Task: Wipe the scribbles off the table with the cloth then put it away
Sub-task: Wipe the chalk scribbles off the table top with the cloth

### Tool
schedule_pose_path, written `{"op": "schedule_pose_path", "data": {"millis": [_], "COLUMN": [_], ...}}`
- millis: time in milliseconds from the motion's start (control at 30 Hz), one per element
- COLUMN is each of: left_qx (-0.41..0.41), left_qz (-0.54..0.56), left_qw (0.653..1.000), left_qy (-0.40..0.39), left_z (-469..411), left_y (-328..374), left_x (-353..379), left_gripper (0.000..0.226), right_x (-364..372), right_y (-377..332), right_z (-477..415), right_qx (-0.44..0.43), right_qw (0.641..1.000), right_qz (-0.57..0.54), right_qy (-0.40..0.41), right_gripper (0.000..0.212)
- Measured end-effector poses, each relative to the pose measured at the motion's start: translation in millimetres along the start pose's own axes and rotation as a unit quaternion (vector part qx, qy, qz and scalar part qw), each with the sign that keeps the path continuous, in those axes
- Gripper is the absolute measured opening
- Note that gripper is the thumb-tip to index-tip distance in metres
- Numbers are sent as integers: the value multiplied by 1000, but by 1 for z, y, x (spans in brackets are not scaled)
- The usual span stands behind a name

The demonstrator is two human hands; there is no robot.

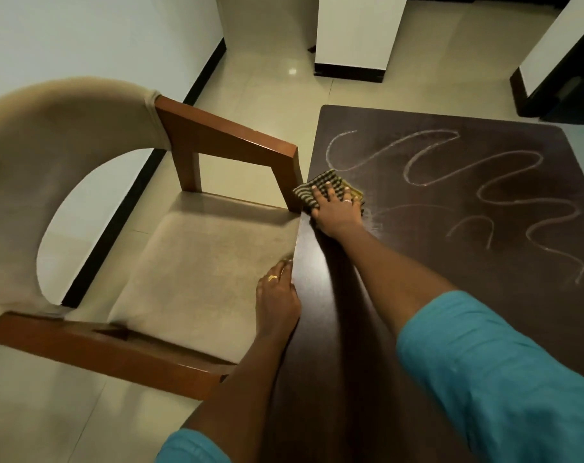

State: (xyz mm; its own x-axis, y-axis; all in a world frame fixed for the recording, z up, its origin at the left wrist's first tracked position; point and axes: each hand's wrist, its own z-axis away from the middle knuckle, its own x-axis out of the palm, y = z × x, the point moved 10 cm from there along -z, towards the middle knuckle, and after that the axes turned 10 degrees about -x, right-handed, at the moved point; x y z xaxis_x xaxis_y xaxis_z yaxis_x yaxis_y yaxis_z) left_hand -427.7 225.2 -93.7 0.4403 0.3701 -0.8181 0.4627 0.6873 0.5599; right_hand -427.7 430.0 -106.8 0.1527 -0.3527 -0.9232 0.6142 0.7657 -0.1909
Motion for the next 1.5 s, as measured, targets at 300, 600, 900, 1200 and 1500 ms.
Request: {"op": "schedule_pose_path", "data": {"millis": [300, 600, 900, 1200, 1500], "left_qx": [-18, -6, -13, -20, -12], "left_qz": [-43, -96, -105, -148, -156], "left_qw": [999, 995, 994, 988, 988], "left_qy": [-7, -18, -30, -32, -9], "left_z": [-15, -14, -14, -12, -12], "left_y": [-2, 1, -1, -1, 6], "left_x": [13, 20, 20, 18, 17], "left_gripper": [55, 49, 58, 52, 68], "right_x": [22, 42, 19, -5, 6], "right_y": [-28, -41, -26, 131, 257], "right_z": [52, 81, 23, 82, 180], "right_qx": [-37, -31, -1, 177, 413], "right_qw": [998, 998, 999, 980, 895], "right_qz": [10, 22, 0, -23, -110], "right_qy": [54, 59, 47, 93, 126], "right_gripper": [56, 57, 59, 62, 59]}}
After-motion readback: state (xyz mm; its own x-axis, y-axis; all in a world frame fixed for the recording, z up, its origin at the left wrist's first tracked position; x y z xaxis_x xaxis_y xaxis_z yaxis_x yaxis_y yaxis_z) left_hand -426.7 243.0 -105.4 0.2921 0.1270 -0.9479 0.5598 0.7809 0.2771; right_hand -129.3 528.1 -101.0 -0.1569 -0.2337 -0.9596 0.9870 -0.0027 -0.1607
